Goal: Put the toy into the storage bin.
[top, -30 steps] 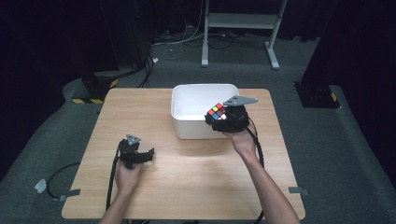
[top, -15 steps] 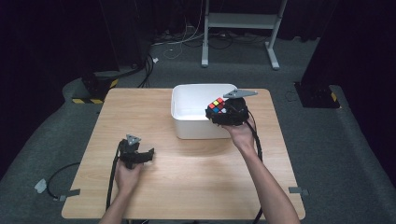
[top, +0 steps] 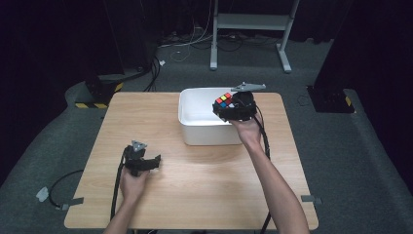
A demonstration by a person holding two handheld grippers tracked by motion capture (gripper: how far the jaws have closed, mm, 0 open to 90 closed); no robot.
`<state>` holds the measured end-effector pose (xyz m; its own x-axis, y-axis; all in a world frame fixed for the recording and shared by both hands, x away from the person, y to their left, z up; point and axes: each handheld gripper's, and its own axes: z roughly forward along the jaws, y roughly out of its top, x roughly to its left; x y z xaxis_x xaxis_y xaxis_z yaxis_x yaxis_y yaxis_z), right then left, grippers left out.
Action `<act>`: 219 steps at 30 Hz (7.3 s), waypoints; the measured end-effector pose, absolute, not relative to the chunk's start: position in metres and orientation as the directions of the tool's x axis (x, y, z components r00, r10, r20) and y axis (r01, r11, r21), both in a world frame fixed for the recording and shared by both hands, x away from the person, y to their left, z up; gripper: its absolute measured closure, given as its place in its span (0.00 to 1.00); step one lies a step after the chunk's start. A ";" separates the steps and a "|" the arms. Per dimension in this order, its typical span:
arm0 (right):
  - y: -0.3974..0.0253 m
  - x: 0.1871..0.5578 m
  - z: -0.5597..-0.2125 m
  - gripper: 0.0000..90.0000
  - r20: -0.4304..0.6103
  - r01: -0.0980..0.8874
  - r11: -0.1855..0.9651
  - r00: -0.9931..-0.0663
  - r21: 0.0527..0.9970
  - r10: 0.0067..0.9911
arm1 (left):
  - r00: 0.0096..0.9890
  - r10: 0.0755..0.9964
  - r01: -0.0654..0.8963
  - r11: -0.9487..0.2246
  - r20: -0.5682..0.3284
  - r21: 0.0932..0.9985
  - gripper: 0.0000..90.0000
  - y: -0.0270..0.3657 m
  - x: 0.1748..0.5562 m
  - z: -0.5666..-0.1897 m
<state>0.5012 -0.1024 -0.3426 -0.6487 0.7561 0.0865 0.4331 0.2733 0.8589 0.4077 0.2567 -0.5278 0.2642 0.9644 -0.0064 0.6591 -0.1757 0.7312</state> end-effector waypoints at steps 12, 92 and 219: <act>-0.101 0.523 -0.348 0.35 0.122 0.460 0.237 -0.624 0.856 0.772 | 0.263 0.965 0.659 -0.175 -0.006 0.731 0.18 0.256 0.408 -0.528; -0.057 0.592 -0.377 0.36 0.084 0.639 0.360 -0.556 0.680 0.827 | 0.259 0.966 0.656 -0.170 -0.008 0.735 0.18 0.256 0.408 -0.528; -0.084 0.532 -0.391 0.35 0.109 0.600 0.345 -0.591 0.722 0.800 | 0.259 0.966 0.659 -0.175 -0.002 0.731 0.18 0.256 0.407 -0.528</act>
<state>0.5319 -0.0835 -0.3908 -0.5906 0.7996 0.1088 0.6002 0.3451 0.7216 0.4071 0.2559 -0.5277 0.2588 0.9659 -0.0019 0.6591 -0.1752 0.7314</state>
